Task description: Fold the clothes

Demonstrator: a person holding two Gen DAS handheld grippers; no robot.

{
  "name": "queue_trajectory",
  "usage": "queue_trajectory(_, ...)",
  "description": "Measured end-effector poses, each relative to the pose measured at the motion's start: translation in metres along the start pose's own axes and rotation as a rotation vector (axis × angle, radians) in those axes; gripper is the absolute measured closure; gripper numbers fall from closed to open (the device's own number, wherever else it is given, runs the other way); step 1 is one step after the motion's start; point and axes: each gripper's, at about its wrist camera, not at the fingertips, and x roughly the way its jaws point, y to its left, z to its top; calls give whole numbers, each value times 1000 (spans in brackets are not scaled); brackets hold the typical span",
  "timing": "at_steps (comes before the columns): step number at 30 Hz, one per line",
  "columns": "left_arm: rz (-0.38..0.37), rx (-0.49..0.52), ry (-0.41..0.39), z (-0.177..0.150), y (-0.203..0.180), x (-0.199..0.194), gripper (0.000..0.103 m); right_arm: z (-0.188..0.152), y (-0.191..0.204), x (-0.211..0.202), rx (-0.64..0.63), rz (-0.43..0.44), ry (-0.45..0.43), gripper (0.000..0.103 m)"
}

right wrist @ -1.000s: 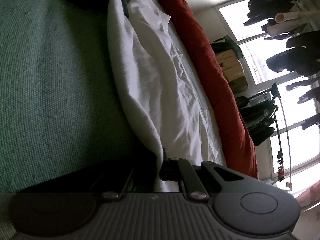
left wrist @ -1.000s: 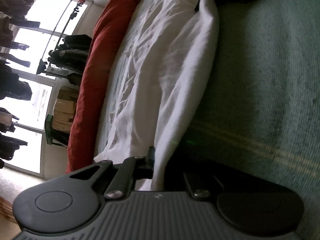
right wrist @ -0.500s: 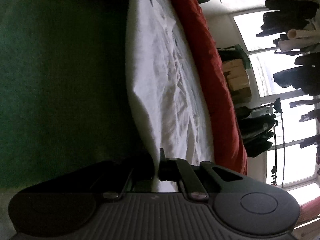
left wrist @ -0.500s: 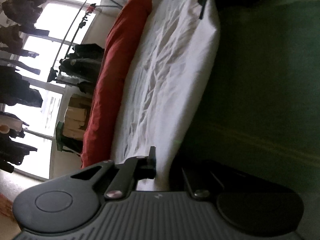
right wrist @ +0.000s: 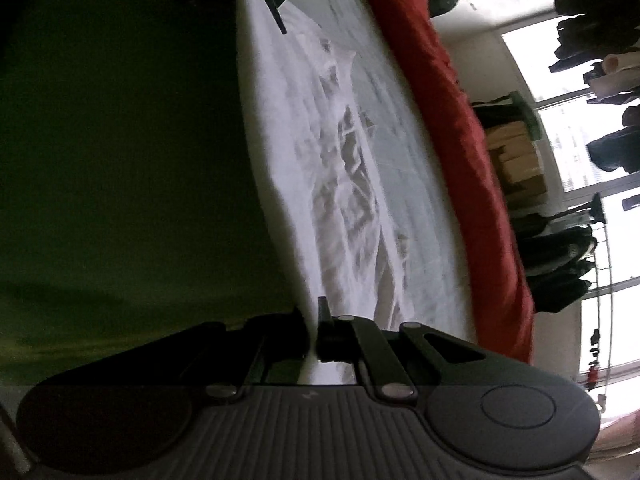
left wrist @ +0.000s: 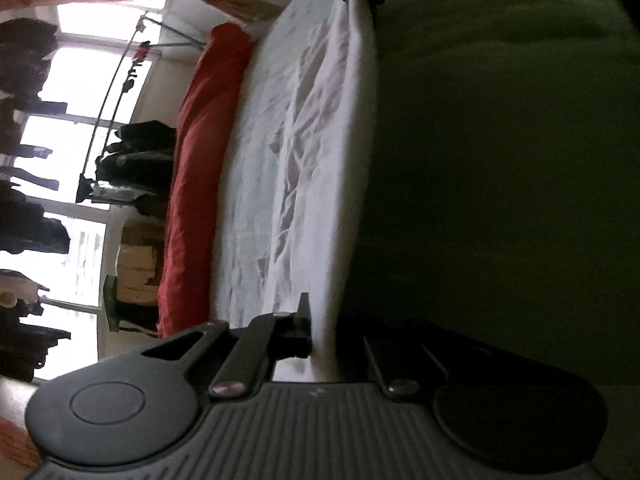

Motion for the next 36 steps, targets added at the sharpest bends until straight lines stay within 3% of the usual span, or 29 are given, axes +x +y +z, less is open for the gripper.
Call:
queue_trajectory(6, -48, -2, -4, -4, -26, -39, 102, 2, 39, -40, 2, 69, 1, 97)
queue_trajectory(10, -82, -14, 7, -6, -46, -44, 99, -3, 61, -44, 8, 104, 21, 95)
queue_trajectory(12, -117, -40, 17, -7, -51, -48, 92, -7, 68, -42, 30, 134, 37, 84)
queue_trajectory(16, -228, -130, 28, -19, -43, -64, 92, -21, 72, -47, 92, 165, 57, 75)
queue_trajectory(18, -314, -225, 33, -31, -24, -71, 92, -31, 62, -56, 169, 203, 51, 54)
queue_trajectory(20, -367, -365, 26, -46, 4, -77, 92, -40, 48, -67, 250, 235, 29, 47)
queue_trajectory(23, -330, -585, 4, -66, 47, -75, 91, -52, 25, -83, 388, 252, -35, 43)
queue_trajectory(27, -282, -799, -15, -81, 71, -49, 92, -53, -4, -72, 575, 223, -113, 38)
queue_trajectory(30, -345, -907, 5, -89, 60, -18, 91, -56, -15, -48, 740, 242, -145, 38)
queue_trajectory(33, -365, -1001, 45, -107, 40, -14, 91, -67, 3, -29, 875, 282, -131, 38)
queue_trajectory(36, -386, -1099, 84, -128, 26, -16, 91, -91, 36, -27, 951, 266, -103, 35)
